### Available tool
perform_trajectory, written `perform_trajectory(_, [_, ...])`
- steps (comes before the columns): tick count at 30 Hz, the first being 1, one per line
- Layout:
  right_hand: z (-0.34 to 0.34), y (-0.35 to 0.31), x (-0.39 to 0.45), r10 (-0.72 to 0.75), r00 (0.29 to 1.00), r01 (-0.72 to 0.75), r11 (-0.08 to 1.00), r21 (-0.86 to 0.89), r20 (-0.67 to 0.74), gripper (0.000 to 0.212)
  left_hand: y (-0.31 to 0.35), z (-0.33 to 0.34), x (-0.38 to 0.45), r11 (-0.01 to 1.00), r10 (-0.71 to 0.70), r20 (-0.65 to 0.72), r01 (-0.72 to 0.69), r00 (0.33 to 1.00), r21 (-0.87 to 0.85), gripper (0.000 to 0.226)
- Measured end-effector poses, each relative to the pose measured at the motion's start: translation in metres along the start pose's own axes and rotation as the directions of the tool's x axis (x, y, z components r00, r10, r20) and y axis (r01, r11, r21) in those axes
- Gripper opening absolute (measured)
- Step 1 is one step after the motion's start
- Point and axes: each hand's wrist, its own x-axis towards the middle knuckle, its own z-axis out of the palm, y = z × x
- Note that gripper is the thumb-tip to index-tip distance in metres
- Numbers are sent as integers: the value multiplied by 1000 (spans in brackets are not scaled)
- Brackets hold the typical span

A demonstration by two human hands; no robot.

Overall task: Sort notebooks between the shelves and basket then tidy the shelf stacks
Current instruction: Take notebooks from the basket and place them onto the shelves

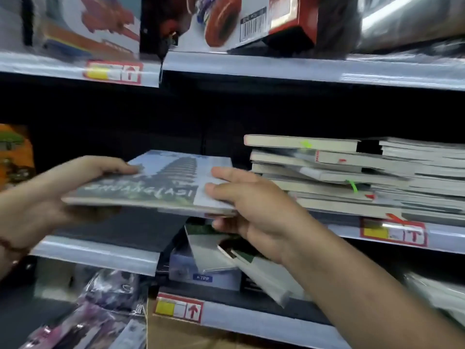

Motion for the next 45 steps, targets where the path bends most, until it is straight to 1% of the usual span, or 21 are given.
perform_trajectory(1, [6,-8,12,14,999,-13,999,36,-32,34,12,-5,6,1000,-12,-1,12,1000,-14,61])
perform_trajectory(4, [18,-25,41,33,994,-30,999,23,-103,12,38,-24,31,990,10,25,-6,1000,-140,86])
perform_trajectory(6, [19,-32,55,23,992,-32,997,-69,-128,16,46,-28,47,994,50,-4,-51,999,-96,61])
perform_trajectory(8, [20,-37,61,5,994,-34,961,-274,-105,25,43,-26,66,995,96,-142,-98,985,-4,18])
perform_trajectory(10, [25,-40,61,6,997,-53,805,-591,-80,37,37,-27,87,978,177,-260,-141,949,151,3])
perform_trajectory(12, [31,-36,63,-17,997,-61,495,-867,-80,45,28,-30,107,899,316,-307,-180,898,399,6])
perform_trajectory(14, [36,-27,67,-105,991,-52,244,-968,-80,45,18,-27,121,765,456,-282,-210,844,609,10])
perform_trajectory(15, [37,-22,70,-159,984,-48,193,-980,-79,44,13,-25,126,722,485,-263,-212,834,659,12])
perform_trajectory(19, [26,-4,54,-384,923,55,200,-978,-26,37,4,-23,133,609,537,-205,-207,818,766,40])
perform_trajectory(20, [21,2,42,-445,896,106,193,-975,9,33,0,-29,131,572,595,-228,-206,771,794,46])
perform_trajectory(22, [8,23,12,-477,875,194,195,-961,80,24,-23,-41,113,617,679,-343,-251,650,746,49])
perform_trajectory(23, [-2,38,-4,-452,886,215,205,-955,103,22,-45,-44,100,645,690,-380,-284,616,709,50])
perform_trajectory(24, [-12,55,-21,-405,909,209,231,-950,101,20,-73,-43,87,644,690,-375,-290,619,707,51])
perform_trajectory(26, [-38,98,-49,-280,958,140,277,-950,59,18,-137,-26,56,577,615,-228,-234,755,783,49])
perform_trajectory(28, [-71,153,-74,-118,993,25,303,-953,-12,17,-199,11,25,444,482,6,-250,876,860,37])
perform_trajectory(31, [-123,255,-118,67,988,-152,302,-941,-138,17,-283,79,-2,255,179,352,-389,919,886,26])
perform_trajectory(33, [-152,319,-153,218,953,-262,239,-935,-211,20,-343,116,-3,166,-56,450,-436,891,885,41])
perform_trajectory(35, [-175,374,-194,349,898,-356,217,-909,-268,18,-405,152,-4,150,-216,498,-475,840,867,58])
perform_trajectory(40, [-222,470,-295,506,728,-590,119,-799,-463,40,-527,234,-15,192,-468,543,-520,697,832,74])
perform_trajectory(43, [-238,517,-352,609,615,-679,85,-729,-502,50,-590,272,-32,154,-555,556,-580,619,800,77])
perform_trajectory(45, [-248,554,-390,638,570,-699,45,-714,-518,55,-636,290,-48,119,-643,540,-626,543,771,77])
